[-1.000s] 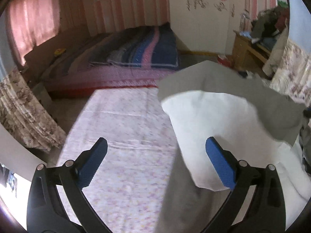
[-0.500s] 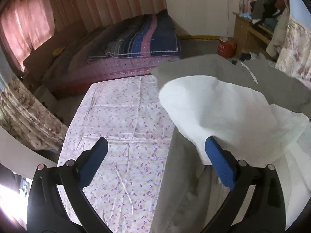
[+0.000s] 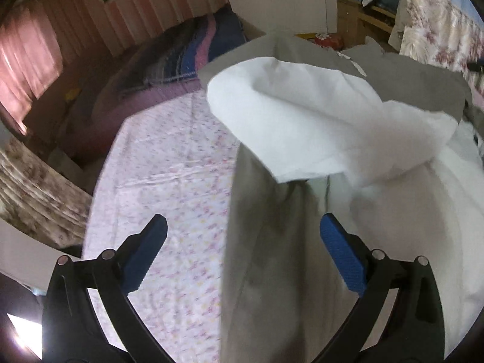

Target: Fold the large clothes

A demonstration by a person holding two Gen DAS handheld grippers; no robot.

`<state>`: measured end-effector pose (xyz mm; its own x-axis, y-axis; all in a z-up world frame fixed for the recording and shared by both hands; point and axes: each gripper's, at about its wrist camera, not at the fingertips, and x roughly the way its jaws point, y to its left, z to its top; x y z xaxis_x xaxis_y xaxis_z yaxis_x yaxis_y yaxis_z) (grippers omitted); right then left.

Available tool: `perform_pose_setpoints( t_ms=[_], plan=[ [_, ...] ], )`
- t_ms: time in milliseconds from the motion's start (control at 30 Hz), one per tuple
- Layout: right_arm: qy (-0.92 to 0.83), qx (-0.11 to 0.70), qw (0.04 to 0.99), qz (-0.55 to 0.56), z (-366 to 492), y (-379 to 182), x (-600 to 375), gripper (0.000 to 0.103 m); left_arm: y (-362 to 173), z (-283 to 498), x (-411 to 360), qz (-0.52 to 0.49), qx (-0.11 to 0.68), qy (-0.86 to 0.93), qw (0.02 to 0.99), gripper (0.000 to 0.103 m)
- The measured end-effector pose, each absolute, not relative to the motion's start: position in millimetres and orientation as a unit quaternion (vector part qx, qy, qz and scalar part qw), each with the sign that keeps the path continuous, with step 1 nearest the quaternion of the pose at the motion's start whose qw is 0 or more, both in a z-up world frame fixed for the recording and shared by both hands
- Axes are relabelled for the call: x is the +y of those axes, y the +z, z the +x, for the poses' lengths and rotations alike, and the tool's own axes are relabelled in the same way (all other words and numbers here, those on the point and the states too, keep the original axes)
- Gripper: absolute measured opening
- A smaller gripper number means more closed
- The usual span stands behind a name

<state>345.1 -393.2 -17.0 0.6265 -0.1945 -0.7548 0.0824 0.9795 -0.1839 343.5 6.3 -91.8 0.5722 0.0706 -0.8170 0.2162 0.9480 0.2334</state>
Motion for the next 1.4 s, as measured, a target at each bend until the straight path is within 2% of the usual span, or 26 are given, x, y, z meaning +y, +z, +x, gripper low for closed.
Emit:
perform_pose_setpoints(
  t_ms=[133,167,200,233,267,300,333,367,500,767,867,933,1000,1033,1067,1100,1133,1167,1233,1333,1400],
  plan=[
    [-0.032,0.471,0.882,-0.019,363.8,-39.4,-388.7,0.074,-109.8,356.7,-6.1,0.187,0.474,-0.036,0.860,0.100],
    [-0.029,0.484,0.874,-0.024,369.5,-51.9,-382.6,0.074,-117.3,364.3,-7.0,0.196,0.474,-0.020,0.858,0.094],
    [-0.030,0.494,0.868,-0.029,373.1,-60.0,-378.4,0.074,-123.8,371.1,-4.8,0.202,0.475,-0.006,0.857,0.073],
    [-0.029,0.504,0.863,-0.033,376.2,-69.0,-373.8,0.073,-128.5,375.6,-2.1,0.198,0.482,-0.002,0.853,0.062],
    [-0.028,0.511,0.858,-0.036,378.2,-77.1,-369.6,0.067,-132.8,382.1,9.2,0.163,0.501,-0.016,0.850,0.045],
    [-0.026,0.516,0.856,-0.037,378.1,-81.3,-366.4,0.056,-131.1,383.9,19.2,0.129,0.507,-0.030,0.852,0.022],
    [-0.006,0.526,0.850,-0.031,378.3,-87.0,-361.4,0.023,-129.1,384.9,34.1,0.101,0.515,-0.023,0.851,0.015],
    [0.008,0.529,0.848,-0.024,377.7,-88.4,-357.0,0.008,-126.7,384.3,42.7,0.088,0.513,-0.020,0.854,0.015],
    [0.015,0.510,0.858,-0.063,366.5,-84.6,-330.3,0.007,-118.8,373.7,81.2,0.016,0.508,-0.021,0.861,0.013],
    [-0.068,0.499,0.841,-0.200,355.4,-103.7,-335.7,0.006,-121.0,345.9,100.6,0.001,0.509,-0.016,0.861,0.013],
    [-0.089,0.504,0.835,-0.201,359.3,-108.2,-354.2,0.008,-116.4,345.1,88.9,0.019,0.496,-0.011,0.868,0.013],
    [-0.079,0.510,0.834,-0.194,358.8,-103.8,-355.9,0.010,-110.3,343.9,85.5,0.024,0.486,-0.007,0.874,0.014],
    [-0.034,0.511,0.845,-0.155,354.0,-90.0,-357.8,0.012,-102.1,344.2,81.2,0.027,0.476,-0.006,0.879,0.022],
    [-0.014,0.503,0.857,-0.112,345.1,-72.7,-366.6,0.021,-97.6,342.3,80.2,0.027,0.470,-0.005,0.882,0.028],
    [-0.007,0.490,0.867,-0.088,338.1,-59.9,-374.0,0.038,-90.4,338.7,78.4,0.031,0.459,-0.001,0.888,0.050],
    [-0.004,0.477,0.876,-0.074,330.8,-49.2,-377.1,0.048,-83.5,335.2,77.4,0.036,0.447,0.005,0.894,0.073],
    [-0.006,0.457,0.887,-0.064,317.8,-33.3,-383.0,0.060,-77.7,332.5,77.3,0.039,0.437,0.012,0.898,0.081],
    [-0.009,0.444,0.894,-0.064,307.1,-22.7,-386.5,0.062,-69.3,328.3,75.6,0.042,0.423,0.019,0.905,0.089],
    [-0.017,0.432,0.898,-0.075,290.5,-9.1,-394.7,0.062,-56.8,321.7,70.1,0.041,0.411,0.016,0.911,0.091],
    [-0.034,0.432,0.897,-0.089,264.4,-5.8,-402.8,0.062,-43.1,315.4,60.4,0.035,0.399,0.015,0.916,0.100],
    [-0.034,0.437,0.894,-0.094,250.5,-9.1,-404.3,0.062,-36.5,308.5,52.2,0.033,0.392,0.012,0.919,0.100]
  ],
)
